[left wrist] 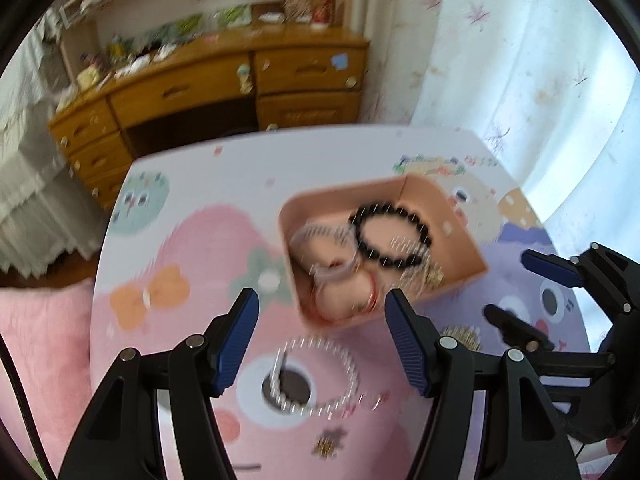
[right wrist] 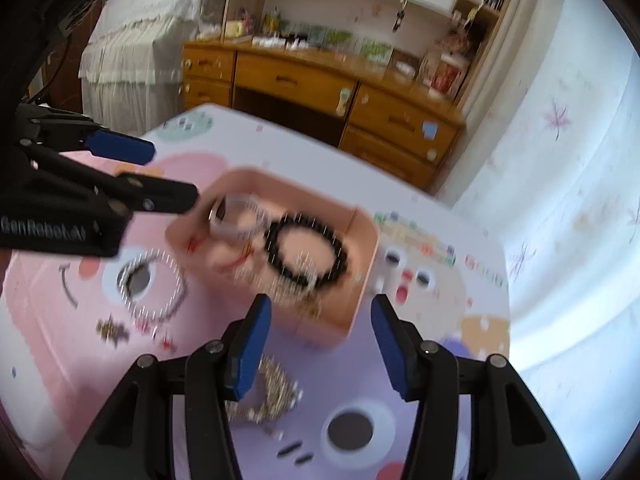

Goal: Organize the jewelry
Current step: 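Move both open tools back over the remaining jewelry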

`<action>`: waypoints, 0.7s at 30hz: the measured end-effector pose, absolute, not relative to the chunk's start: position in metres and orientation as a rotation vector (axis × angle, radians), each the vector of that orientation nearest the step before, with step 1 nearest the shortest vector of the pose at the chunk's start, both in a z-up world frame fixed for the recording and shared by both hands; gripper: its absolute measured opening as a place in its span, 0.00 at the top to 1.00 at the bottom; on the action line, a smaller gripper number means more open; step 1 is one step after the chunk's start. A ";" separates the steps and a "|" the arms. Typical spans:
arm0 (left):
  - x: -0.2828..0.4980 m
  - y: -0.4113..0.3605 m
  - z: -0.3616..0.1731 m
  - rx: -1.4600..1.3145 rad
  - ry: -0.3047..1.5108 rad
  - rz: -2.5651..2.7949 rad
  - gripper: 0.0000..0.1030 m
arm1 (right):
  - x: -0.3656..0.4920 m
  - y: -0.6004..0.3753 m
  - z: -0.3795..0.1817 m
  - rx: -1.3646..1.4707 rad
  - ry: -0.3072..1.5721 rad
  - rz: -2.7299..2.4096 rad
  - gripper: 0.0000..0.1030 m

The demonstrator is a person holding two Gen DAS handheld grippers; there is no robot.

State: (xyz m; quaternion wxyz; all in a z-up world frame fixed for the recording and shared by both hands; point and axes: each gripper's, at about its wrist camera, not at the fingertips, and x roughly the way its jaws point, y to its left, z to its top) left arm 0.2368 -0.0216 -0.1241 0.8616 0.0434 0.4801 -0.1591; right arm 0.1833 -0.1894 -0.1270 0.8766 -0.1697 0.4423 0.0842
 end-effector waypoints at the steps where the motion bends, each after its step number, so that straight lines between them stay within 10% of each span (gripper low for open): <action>1: 0.233 -0.018 -0.128 0.088 1.020 -0.325 0.38 | 0.179 -0.191 -0.131 -0.346 0.950 0.180 0.49; 21: 0.151 0.009 -0.191 -0.008 1.195 -0.284 0.38 | 0.154 -0.201 -0.160 -0.086 1.266 0.251 0.36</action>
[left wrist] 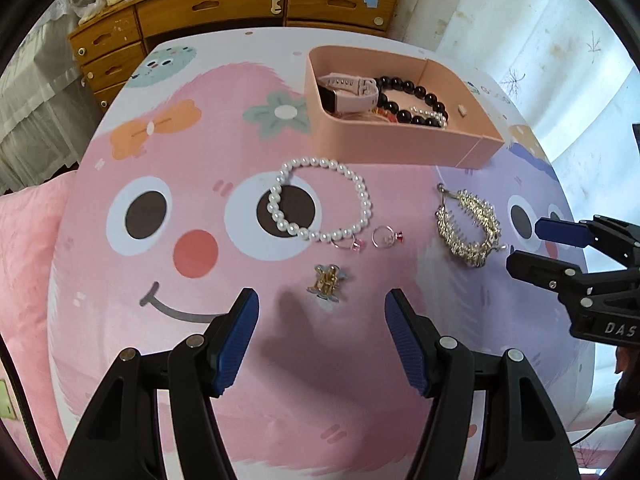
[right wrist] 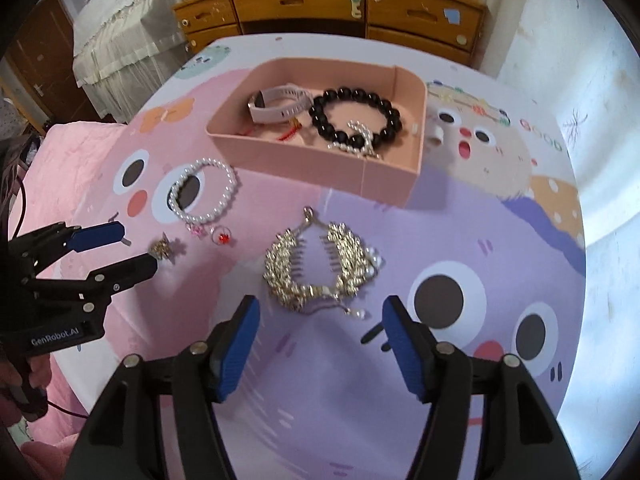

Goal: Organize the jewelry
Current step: 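Move both open tools back over the remaining jewelry, then grasp the gold flower brooch with the left tool while the right tool grasps the gold leaf hair comb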

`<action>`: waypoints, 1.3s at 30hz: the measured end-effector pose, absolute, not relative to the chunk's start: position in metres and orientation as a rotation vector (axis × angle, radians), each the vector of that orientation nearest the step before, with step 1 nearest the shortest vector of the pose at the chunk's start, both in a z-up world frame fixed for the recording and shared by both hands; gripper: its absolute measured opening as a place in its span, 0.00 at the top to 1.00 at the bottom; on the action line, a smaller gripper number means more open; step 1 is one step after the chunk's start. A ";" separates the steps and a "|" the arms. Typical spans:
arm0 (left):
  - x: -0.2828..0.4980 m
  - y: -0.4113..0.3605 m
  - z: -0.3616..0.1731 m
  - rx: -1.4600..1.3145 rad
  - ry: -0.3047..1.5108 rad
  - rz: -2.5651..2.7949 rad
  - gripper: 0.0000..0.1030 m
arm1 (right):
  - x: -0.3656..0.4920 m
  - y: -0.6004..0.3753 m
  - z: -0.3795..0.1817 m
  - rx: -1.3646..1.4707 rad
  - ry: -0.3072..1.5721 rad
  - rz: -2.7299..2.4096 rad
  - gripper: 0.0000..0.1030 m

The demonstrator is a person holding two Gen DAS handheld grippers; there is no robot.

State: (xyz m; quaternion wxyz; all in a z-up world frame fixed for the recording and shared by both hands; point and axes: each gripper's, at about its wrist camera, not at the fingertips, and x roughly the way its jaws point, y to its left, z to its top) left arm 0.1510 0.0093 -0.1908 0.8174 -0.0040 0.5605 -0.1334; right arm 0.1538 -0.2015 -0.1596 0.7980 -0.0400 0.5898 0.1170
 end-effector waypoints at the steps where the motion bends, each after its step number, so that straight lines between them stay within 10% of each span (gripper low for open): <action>1: 0.151 0.007 -0.193 0.001 1.192 -0.286 0.38 | 0.154 -0.202 -0.161 -0.079 1.275 0.252 0.36; 11: 0.157 -0.007 -0.204 0.040 1.160 -0.282 0.45 | 0.170 -0.196 -0.179 -0.055 1.346 0.263 0.06; 27: 0.158 -0.014 -0.209 0.095 1.101 -0.251 0.67 | 0.191 -0.184 -0.198 -0.102 1.327 0.204 0.07; 39: 0.154 -0.009 -0.207 0.068 1.092 -0.270 0.78 | 0.196 -0.162 -0.207 -0.170 1.337 0.185 0.26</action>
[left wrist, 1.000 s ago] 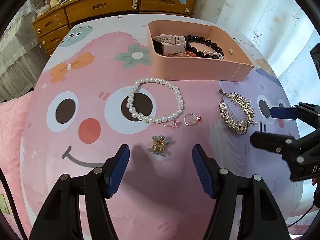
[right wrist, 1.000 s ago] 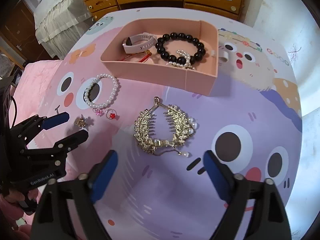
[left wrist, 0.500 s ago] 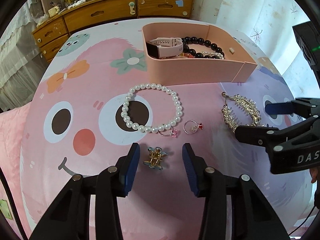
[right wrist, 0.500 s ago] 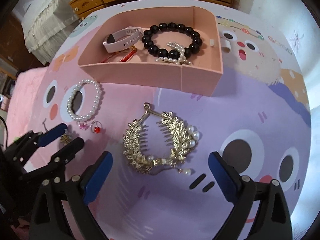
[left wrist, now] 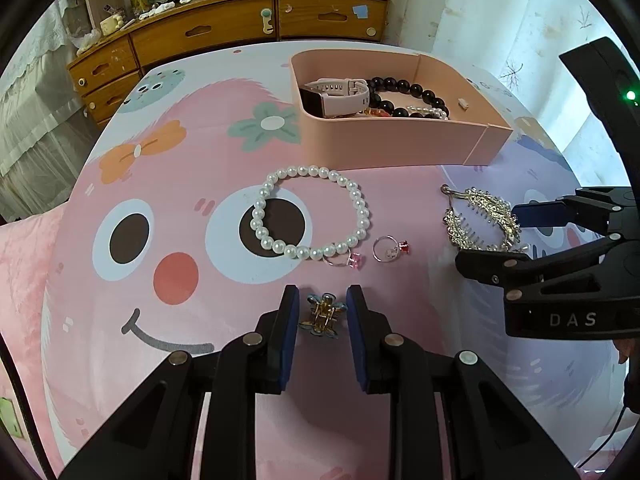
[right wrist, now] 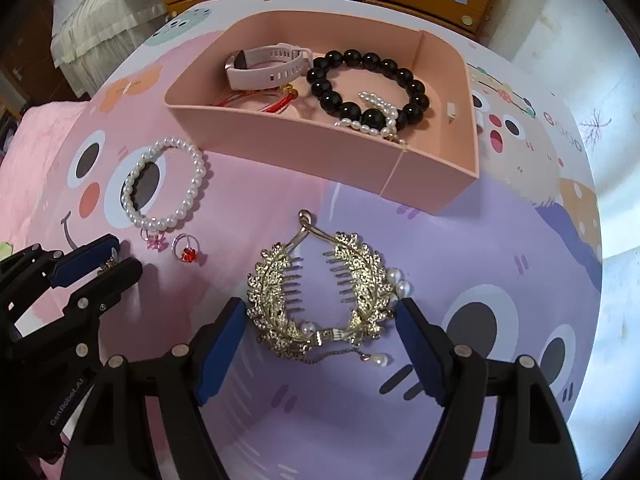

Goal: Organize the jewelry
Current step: 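Grasp the gold flower brooch with the left tool while the right tool grasps the gold leaf hair comb, then carry the brooch and hair comb into the pink box and open both tools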

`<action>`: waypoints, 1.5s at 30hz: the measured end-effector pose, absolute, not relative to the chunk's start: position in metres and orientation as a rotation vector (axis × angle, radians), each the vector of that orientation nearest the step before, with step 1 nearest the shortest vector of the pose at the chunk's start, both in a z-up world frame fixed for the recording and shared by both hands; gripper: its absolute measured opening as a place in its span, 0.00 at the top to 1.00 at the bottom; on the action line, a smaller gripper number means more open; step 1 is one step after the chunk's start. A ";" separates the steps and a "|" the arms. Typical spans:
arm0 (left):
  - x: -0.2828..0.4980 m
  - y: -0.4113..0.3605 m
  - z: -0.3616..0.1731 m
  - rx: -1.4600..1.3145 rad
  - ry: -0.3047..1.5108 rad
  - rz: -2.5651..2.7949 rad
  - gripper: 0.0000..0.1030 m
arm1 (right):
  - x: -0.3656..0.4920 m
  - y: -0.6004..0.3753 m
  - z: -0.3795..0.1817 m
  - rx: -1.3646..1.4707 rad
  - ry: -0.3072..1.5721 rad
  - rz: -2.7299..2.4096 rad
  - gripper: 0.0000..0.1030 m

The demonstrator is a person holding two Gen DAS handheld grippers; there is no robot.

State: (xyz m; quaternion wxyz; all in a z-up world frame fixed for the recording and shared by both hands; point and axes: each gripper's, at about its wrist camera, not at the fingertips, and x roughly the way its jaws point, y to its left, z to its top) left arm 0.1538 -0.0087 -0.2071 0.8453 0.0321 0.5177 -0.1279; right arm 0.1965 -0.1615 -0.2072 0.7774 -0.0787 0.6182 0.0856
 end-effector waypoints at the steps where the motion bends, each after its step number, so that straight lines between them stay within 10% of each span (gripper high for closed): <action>1: 0.153 -0.008 -0.206 0.061 1.090 -0.272 0.78 | 0.195 -0.163 -0.208 -0.170 1.336 0.185 0.26; 45: 0.189 -0.008 -0.120 0.062 0.924 -0.419 0.78 | 0.190 -0.180 -0.075 0.032 1.017 0.178 0.29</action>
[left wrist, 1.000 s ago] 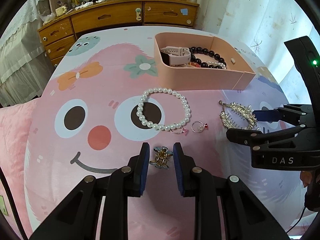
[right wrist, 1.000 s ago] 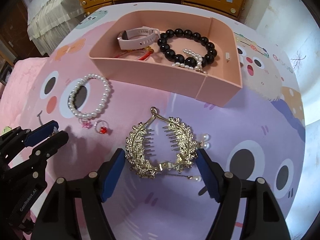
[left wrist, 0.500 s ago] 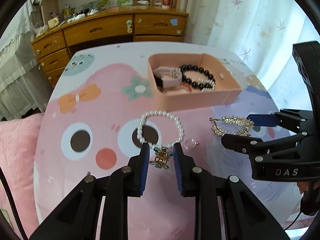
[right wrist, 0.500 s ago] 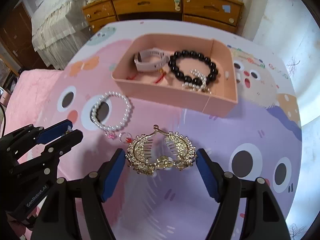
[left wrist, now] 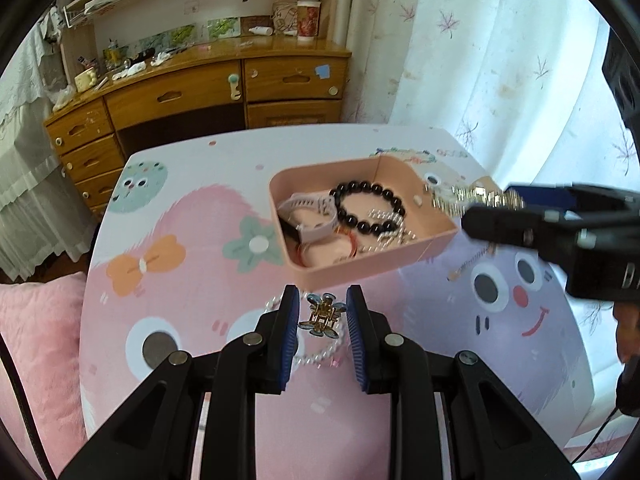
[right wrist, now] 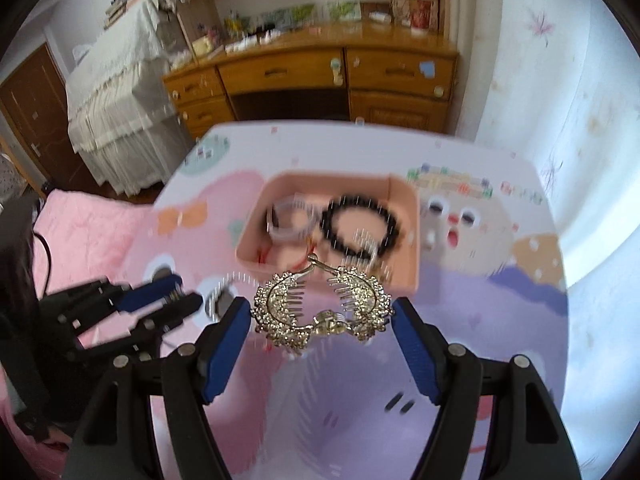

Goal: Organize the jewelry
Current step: 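Carry the brooch and hair comb into the pink box and open both tools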

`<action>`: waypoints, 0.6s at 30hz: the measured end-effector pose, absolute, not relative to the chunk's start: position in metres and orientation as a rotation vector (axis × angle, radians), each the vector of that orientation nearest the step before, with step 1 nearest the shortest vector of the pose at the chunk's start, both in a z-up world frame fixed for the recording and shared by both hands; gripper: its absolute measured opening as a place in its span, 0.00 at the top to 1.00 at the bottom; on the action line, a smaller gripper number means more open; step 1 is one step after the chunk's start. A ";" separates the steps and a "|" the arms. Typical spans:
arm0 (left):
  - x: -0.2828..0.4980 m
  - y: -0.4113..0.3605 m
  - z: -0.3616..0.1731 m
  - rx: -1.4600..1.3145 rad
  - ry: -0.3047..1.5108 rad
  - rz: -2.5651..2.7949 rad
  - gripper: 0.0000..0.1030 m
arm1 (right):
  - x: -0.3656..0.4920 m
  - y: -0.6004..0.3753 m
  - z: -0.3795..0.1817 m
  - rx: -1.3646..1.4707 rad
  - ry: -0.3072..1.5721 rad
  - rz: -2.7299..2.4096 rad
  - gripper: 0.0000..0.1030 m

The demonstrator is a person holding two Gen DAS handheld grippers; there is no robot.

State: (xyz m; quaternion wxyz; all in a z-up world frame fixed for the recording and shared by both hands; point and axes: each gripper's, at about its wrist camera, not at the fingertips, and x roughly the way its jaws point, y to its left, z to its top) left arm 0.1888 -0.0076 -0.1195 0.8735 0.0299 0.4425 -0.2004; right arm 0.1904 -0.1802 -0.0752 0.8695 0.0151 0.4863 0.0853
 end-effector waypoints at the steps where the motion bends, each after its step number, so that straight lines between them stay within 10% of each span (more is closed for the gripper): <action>1: 0.191 -0.009 -0.117 0.054 0.912 -0.426 0.78 | 0.194 -0.182 -0.069 0.028 0.991 0.176 0.29; 18: 0.252 -0.026 -0.096 -0.027 0.756 -0.428 0.78 | 0.245 -0.196 -0.061 0.069 0.855 0.166 0.29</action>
